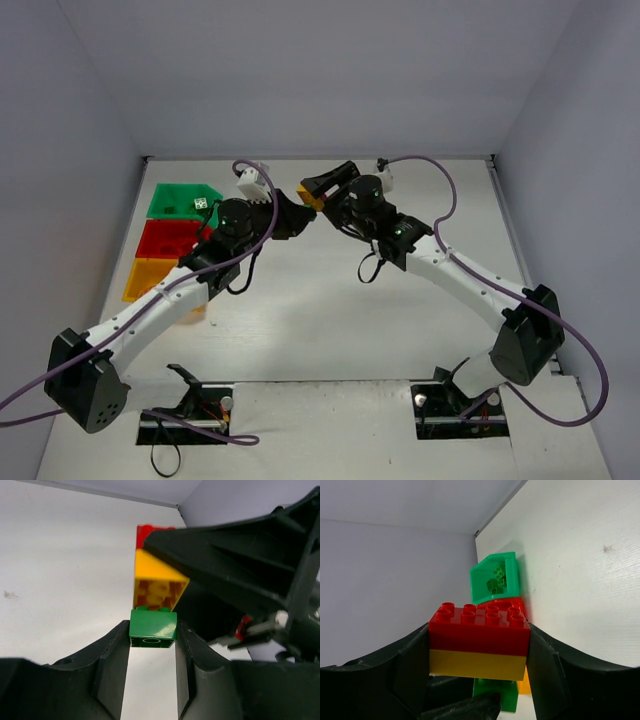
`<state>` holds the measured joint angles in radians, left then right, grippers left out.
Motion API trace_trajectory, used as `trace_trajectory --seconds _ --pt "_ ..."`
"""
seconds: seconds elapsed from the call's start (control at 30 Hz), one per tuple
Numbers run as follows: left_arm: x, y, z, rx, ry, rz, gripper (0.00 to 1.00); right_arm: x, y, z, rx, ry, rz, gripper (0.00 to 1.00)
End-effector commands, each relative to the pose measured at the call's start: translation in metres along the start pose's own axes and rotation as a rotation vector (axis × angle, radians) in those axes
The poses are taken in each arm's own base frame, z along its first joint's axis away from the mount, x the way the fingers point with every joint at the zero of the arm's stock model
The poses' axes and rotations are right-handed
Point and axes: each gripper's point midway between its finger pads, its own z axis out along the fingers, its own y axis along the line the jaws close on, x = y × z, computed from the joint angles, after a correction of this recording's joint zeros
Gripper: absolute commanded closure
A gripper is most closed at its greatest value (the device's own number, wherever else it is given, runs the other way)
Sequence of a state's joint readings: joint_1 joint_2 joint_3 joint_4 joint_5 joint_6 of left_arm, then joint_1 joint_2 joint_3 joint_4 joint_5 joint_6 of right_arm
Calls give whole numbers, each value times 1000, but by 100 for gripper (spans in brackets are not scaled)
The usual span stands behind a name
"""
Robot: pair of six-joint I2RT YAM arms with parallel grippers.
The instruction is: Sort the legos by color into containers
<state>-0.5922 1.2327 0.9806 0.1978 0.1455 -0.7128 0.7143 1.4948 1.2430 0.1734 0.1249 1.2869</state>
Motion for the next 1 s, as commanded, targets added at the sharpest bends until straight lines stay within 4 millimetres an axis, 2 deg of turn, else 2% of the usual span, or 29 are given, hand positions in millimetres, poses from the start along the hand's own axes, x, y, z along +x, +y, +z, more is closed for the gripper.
trace_trajectory --seconds 0.0,0.03,0.23,0.3,0.37,0.43,0.47,0.53,0.57,0.63,0.67,0.7,0.77,0.8,0.83,0.87,0.9,0.93,0.97 --pt "-26 -26 -18 82 -84 -14 100 -61 23 -13 -76 -181 55 100" --pt "-24 -25 -23 75 -80 -16 100 -69 20 -12 -68 -198 54 100" --pt "-23 -19 -33 49 -79 -7 100 -80 5 -9 -39 -225 41 100" --pt "-20 -9 -36 3 -71 8 100 -85 0 -8 -29 -237 -4 100" --pt "-25 14 -38 -90 -74 5 100 -85 -9 -7 -16 -226 -93 100" --pt "-30 42 -37 -187 -61 -5 100 -84 -16 -6 -7 -205 -177 100" --pt "-38 73 -42 -285 -60 -32 100 -82 -25 -7 7 -195 -219 100" --pt "-44 109 -42 -372 -49 -68 100 -77 -33 -11 9 -163 -359 100" --pt "-59 137 -50 -445 -78 -72 100 -72 -45 -12 25 -142 -404 100" --pt "-75 166 -48 -525 -77 -63 99 -67 -53 -18 16 -111 -526 100" --pt "-83 193 -57 -601 -68 -62 98 -58 -64 -20 15 -70 -567 100" --pt "-92 207 -50 -631 -56 -64 98 -56 -69 -22 13 -53 -603 100" --pt "-99 233 -53 -693 -28 -65 98 -47 -73 -28 -24 -5 -705 100" --pt "-108 251 -49 -724 -27 -71 97 -43 -82 -29 -21 18 -734 100" --pt "-114 267 -54 -764 -24 -78 96 -42 -82 -33 -37 27 -787 100" --pt "-107 288 -50 -803 13 -79 95 -35 -84 -35 -60 57 -813 100" --pt "-112 302 -52 -828 15 -86 93 -33 -86 -37 -69 68 -835 100" --pt "-123 305 -51 -838 13 -87 91 -33 -85 -40 -81 70 -872 100" --pt "-115 322 -46 -862 51 -105 88 -32 -86 -42 -90 78 -888 100"
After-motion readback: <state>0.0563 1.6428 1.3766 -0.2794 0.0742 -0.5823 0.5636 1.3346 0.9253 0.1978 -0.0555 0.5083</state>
